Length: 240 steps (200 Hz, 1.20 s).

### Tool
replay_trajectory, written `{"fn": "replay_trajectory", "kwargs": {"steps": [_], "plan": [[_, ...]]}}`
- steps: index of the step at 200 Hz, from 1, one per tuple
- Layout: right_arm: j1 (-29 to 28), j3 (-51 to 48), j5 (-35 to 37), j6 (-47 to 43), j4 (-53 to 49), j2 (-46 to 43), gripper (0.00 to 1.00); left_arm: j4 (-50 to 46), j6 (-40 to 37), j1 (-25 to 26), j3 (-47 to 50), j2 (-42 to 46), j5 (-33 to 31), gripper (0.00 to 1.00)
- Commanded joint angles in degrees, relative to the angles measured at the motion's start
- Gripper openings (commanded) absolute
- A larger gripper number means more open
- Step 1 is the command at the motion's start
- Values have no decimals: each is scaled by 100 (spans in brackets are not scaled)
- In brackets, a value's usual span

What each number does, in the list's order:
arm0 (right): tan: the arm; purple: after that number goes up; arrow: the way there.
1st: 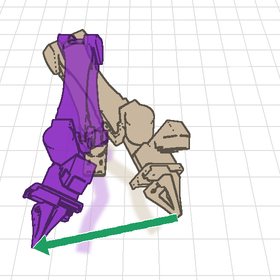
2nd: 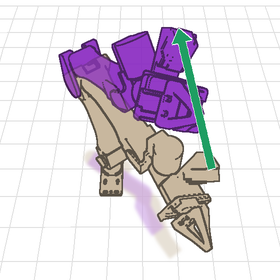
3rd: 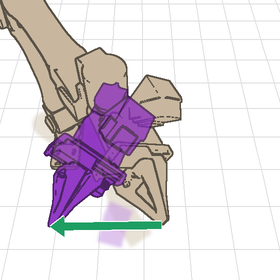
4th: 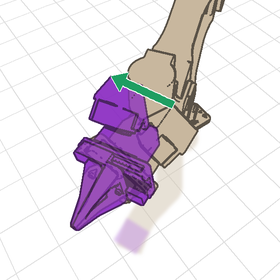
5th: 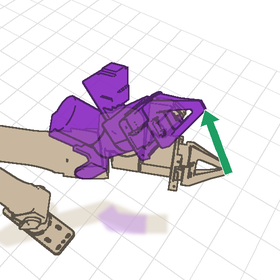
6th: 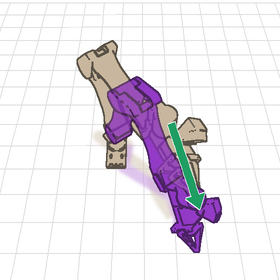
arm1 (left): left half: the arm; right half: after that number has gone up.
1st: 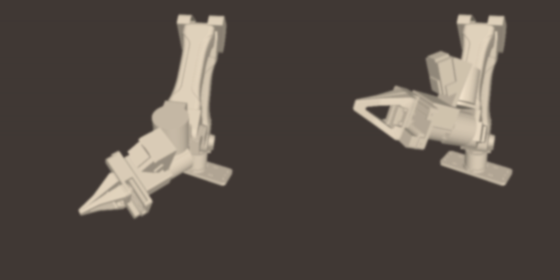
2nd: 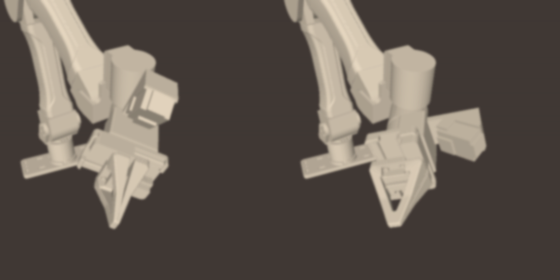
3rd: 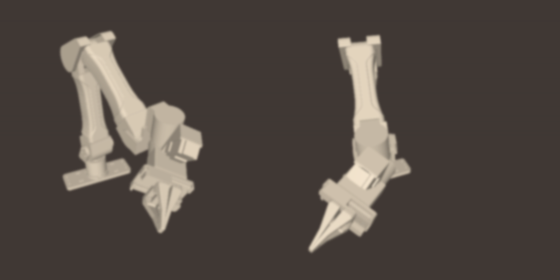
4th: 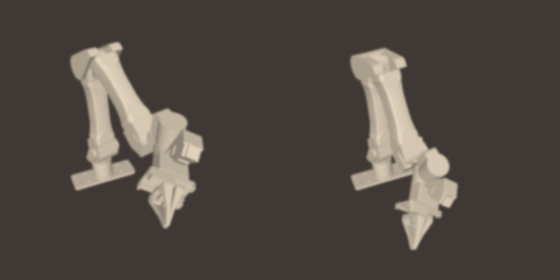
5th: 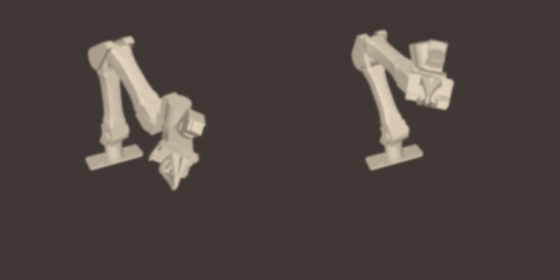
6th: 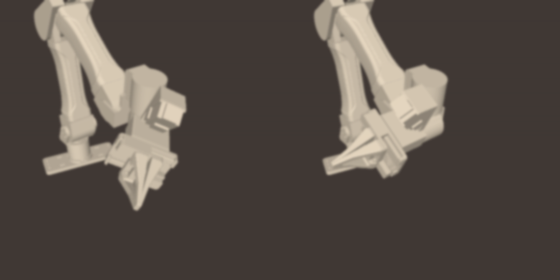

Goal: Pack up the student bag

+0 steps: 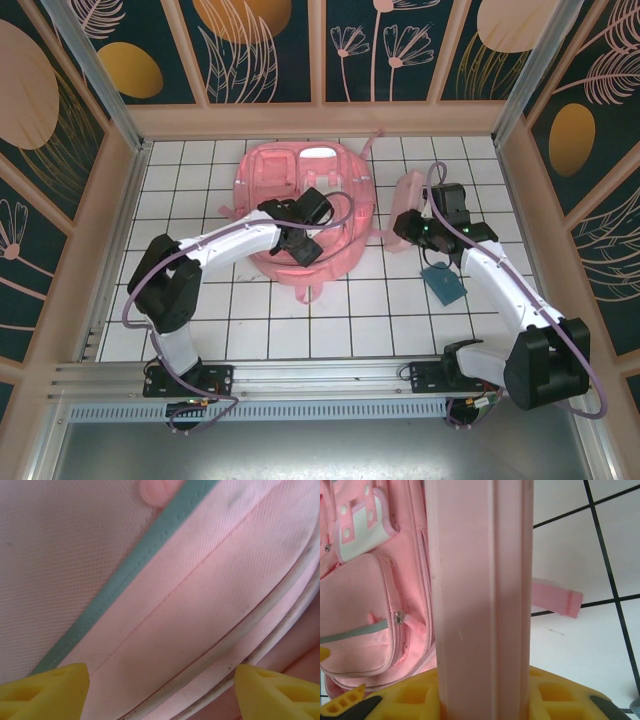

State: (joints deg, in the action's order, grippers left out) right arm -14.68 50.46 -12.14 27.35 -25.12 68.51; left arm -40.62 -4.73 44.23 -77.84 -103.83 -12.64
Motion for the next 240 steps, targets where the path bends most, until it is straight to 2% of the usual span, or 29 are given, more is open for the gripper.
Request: {"fn": "replay_trajectory", "kwargs": {"steps": [1, 14, 32, 62, 92, 133, 158, 183, 221, 240], "plan": [[-24, 254, -139, 8, 310, -20, 20, -11, -534, -54, -13, -157, -183, 75], [-22, 274, -165, 7, 315, 0, 19, 119, -532, -95, -84, -246, -379, 73], [-18, 280, -183, -2, 323, 4, 19, 116, -586, -141, -177, -385, -304, 71], [-20, 305, -192, -11, 310, 4, 20, 114, -962, -146, -77, -401, -287, 76], [-25, 338, -210, -15, 304, 22, 20, 306, -1167, -147, -146, -473, -900, 73], [-12, 464, -201, -78, 209, -40, 20, 585, -1560, -151, -161, -365, -1387, 46], [-11, 567, -157, -125, 87, -62, 20, 789, -1771, -148, -179, -96, -1313, 25], [-12, 555, -182, -73, 78, -136, 20, 1041, -1915, -143, -124, 149, -1259, 12], [-21, 531, -312, -29, 41, -281, 20, 1436, -2071, -146, -56, 430, -1501, 0], [-26, 522, -492, -28, 8, -317, 20, 1722, -2071, -144, -3, 526, -1630, 0]]}}
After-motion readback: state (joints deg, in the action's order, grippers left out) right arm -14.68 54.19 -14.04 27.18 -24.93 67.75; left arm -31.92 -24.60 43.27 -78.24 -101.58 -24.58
